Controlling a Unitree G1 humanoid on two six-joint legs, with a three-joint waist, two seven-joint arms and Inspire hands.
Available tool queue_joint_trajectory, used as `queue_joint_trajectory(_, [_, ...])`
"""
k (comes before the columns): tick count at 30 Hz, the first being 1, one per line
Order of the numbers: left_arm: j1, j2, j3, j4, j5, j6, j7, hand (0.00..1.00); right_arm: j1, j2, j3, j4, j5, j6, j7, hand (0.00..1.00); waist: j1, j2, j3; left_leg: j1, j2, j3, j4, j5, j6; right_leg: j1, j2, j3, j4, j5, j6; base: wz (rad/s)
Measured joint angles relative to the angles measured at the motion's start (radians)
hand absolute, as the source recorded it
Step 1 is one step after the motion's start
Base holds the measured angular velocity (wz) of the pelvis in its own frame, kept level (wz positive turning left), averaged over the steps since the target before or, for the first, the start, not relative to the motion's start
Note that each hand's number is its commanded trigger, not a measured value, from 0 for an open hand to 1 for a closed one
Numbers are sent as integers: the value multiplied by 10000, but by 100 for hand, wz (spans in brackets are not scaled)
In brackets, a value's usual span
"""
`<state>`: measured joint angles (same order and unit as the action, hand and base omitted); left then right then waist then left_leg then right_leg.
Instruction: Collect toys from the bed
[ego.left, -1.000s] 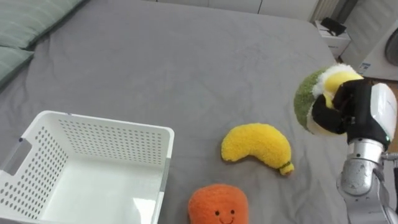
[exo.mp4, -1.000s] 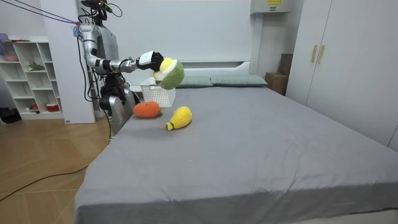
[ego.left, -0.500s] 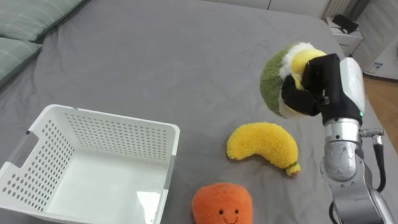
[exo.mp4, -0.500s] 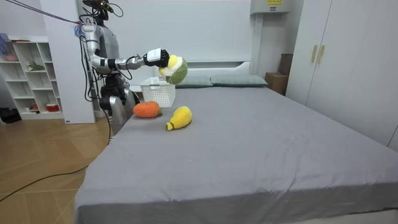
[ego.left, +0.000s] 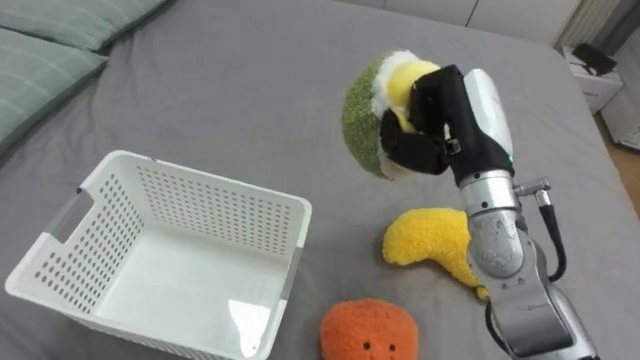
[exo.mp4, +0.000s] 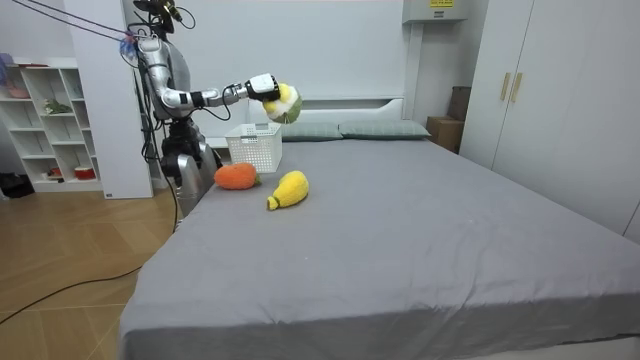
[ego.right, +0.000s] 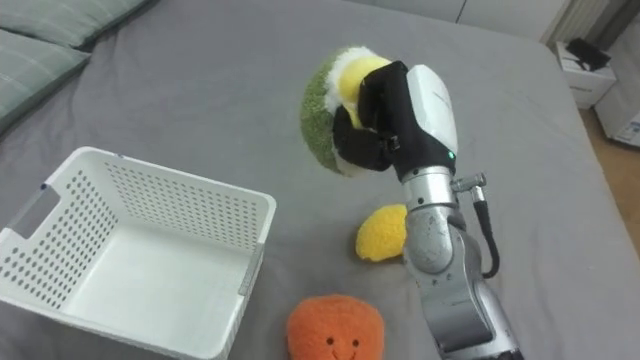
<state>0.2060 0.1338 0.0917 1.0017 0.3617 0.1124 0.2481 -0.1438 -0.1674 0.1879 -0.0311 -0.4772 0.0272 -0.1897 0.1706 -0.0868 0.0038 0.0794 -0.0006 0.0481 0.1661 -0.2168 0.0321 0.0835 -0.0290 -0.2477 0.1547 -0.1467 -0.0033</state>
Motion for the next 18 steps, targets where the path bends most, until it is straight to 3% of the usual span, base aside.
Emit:
queue_joint_trajectory(5, [-70,-16,-386,-6,20,67,-83,0,-30,60,612,-123,-52,123,84,100,182,26,0,-86,-28,-121,17,3,1,-41,-9,-70,-30,0,0,4])
queue_joint_trajectory(18, [-506,-99,-401,-108,9,100,-196,0,-309,156,1755,-124,-469,395,283,100,603,59,6,-185,-50,-88,-27,66,9,-177,-36,-43,-30,0,1,1])
